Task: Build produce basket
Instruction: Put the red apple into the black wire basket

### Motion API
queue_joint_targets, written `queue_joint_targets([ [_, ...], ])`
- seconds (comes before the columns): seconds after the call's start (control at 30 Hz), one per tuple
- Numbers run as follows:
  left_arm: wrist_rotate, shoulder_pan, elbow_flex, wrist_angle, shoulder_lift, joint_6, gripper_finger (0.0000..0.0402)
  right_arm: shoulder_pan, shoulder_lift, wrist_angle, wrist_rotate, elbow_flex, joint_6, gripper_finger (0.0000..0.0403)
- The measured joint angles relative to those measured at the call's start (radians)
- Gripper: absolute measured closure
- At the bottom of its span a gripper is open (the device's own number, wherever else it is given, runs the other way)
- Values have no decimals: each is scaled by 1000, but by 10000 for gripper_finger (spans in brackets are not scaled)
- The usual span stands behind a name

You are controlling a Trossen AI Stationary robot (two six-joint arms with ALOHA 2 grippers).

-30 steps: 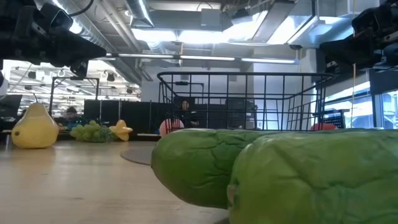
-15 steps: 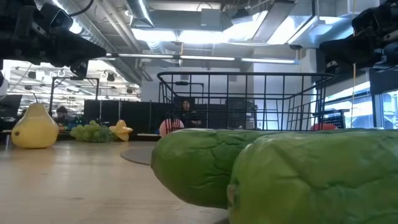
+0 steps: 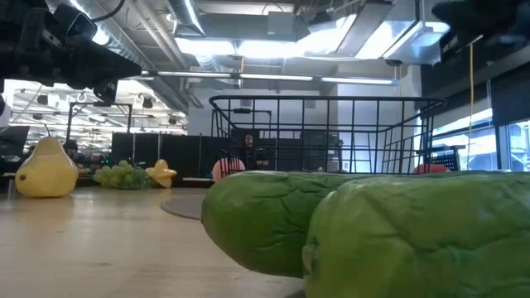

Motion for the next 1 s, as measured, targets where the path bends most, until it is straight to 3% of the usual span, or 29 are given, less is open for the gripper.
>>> queue_joint_targets([
  [0.27, 0, 0, 0, 0, 0, 0, 401, 0, 329, -472, 228, 394, -30, 403],
  [0.43, 0, 0, 0, 0, 0, 0, 401, 0, 530, -701, 353, 563, 71, 403],
  [0.73, 0, 0, 0, 0, 0, 0, 401, -35, 800, -825, 380, 661, 261, 392],
  [1.0, 0, 0, 0, 0, 0, 0, 401, -96, 944, -873, 357, 733, 311, 340],
])
